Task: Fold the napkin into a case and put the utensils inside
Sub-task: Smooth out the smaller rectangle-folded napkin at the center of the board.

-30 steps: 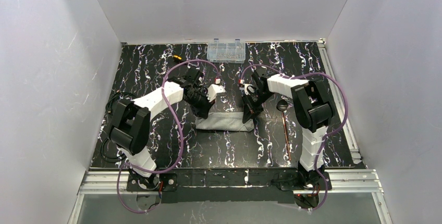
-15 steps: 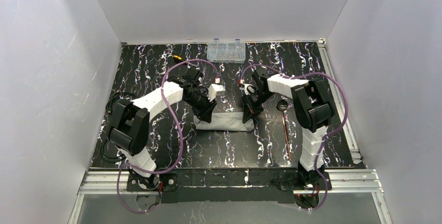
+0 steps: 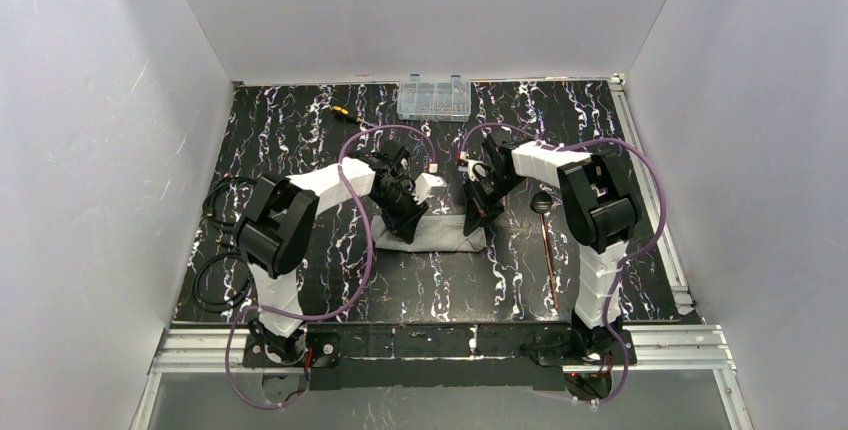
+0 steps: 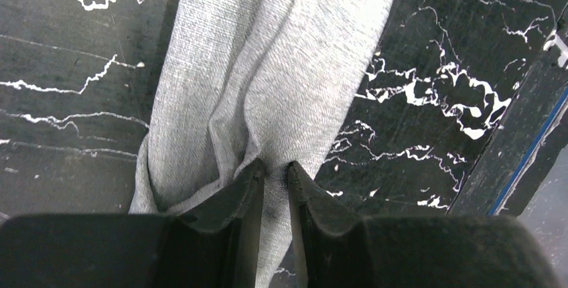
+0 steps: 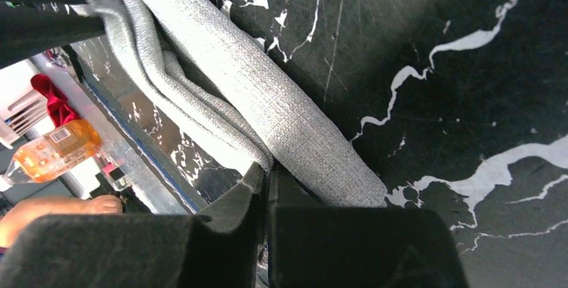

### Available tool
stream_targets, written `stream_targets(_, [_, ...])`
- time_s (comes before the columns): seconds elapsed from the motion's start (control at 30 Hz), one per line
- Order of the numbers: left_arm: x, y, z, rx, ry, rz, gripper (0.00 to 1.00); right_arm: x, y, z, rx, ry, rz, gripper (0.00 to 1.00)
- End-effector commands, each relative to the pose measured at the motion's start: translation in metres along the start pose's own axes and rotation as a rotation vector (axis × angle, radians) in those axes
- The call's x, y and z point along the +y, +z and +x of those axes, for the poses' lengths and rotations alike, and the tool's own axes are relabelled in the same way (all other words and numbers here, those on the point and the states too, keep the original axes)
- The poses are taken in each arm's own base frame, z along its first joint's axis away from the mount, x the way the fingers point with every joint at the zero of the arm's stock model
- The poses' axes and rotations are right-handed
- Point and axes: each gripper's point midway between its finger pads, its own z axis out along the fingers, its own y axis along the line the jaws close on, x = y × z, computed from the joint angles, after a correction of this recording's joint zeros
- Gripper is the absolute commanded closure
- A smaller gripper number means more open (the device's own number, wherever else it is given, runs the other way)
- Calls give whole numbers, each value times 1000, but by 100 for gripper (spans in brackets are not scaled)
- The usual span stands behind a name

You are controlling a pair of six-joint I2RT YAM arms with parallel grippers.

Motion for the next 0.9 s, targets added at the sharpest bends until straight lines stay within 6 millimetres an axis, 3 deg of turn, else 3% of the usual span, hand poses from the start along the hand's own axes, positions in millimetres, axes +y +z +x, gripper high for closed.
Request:
stream_targets(0.0, [30,1,9,57,-8,-130,82,9,-1,-10,-8,-20,-50,94])
stream_targets(0.17, [35,2,11,70,-22,-150,86,15,-5,-12,-22,-34,-75,88])
stream_targets(0.23, [39,1,14,89,-34,-166,87,15,-10,-15,-41,-37,-66,76])
stream_targets(0.27, [39,1,17,98,-38,-168,87,14,-14,-18,-61,-35,-64,57])
stream_targets(0.3, [39,1,18,103,-36,-172,87,13,-19,-22,-86,-26,-65,13])
stream_targets(0.33, [41,1,20,110,-38,-180,88,12,-25,-26,-112,-29,-63,3])
stream_targets(0.53, [42,2,25,132,-39,-186,89,12,-73,-51,-342,-5,3,1])
stream_targets(0.67, [42,3,27,142,-41,-179,89,15,-87,-35,-446,46,1,3])
stream_targets(0.8, [42,3,28,148,-43,-175,90,45,-93,-21,-545,65,-131,19])
stream_targets(0.87, [42,3,28,151,-39,-176,90,68,-93,-18,-591,36,-250,37])
